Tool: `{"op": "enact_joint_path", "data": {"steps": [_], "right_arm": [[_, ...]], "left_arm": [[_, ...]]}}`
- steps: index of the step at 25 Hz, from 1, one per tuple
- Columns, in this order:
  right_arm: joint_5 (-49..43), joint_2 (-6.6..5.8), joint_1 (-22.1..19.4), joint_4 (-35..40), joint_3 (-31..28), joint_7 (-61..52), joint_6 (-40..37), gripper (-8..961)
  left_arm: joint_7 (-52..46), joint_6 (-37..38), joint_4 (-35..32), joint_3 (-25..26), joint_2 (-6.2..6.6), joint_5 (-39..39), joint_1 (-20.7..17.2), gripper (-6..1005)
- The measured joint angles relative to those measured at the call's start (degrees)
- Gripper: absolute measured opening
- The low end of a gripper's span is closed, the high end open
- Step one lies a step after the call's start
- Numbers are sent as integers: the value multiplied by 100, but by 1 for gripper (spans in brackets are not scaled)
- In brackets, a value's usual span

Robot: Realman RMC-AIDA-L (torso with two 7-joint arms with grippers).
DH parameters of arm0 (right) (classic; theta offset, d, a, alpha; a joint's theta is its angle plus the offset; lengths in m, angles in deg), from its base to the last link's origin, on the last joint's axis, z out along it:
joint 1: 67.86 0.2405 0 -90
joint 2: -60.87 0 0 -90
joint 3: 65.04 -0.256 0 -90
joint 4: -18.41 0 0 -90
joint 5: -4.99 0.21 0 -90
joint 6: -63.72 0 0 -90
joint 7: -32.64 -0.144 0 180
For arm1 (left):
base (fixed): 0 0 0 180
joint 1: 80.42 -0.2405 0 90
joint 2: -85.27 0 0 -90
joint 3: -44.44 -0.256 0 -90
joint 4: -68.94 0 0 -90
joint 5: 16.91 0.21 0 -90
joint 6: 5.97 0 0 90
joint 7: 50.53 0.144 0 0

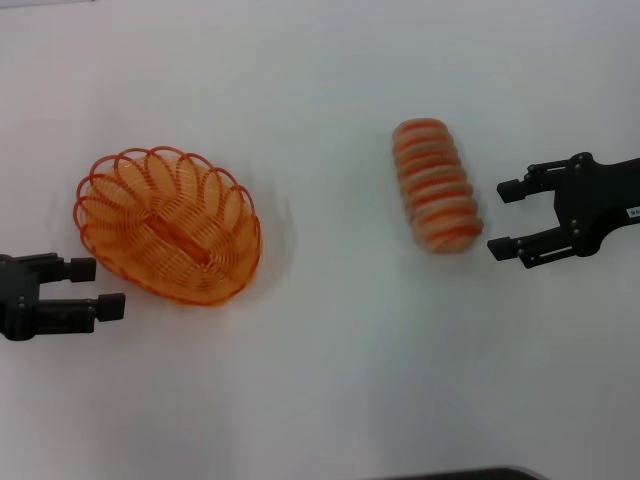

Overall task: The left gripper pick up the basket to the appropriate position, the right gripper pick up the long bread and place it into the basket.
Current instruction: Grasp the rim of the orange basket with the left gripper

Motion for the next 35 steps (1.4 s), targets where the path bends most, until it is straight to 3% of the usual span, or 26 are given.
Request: {"op": "enact_joint_path", "data": {"steps": [22, 28, 29, 31, 35], "right_arm": [[-4, 17, 65, 0, 6, -30, 15, 850], [26, 21, 85, 0, -88, -51, 4, 849], [26, 21, 85, 0, -88, -51, 4, 849], [19, 18, 89, 0, -119, -52, 3, 849], [17, -9, 109, 0, -125, -99, 10, 849]], "left_arm": [[-46, -196, -45, 79, 10, -29, 47, 849], [-202, -356, -71, 748, 13, -61, 261, 848], [-432, -616, -89, 1045, 6, -63, 418, 848], [-649, -918, -110, 1084, 5, -61, 491, 848], [-1292, -1815, -142, 815, 34, -11, 656, 847]]}}
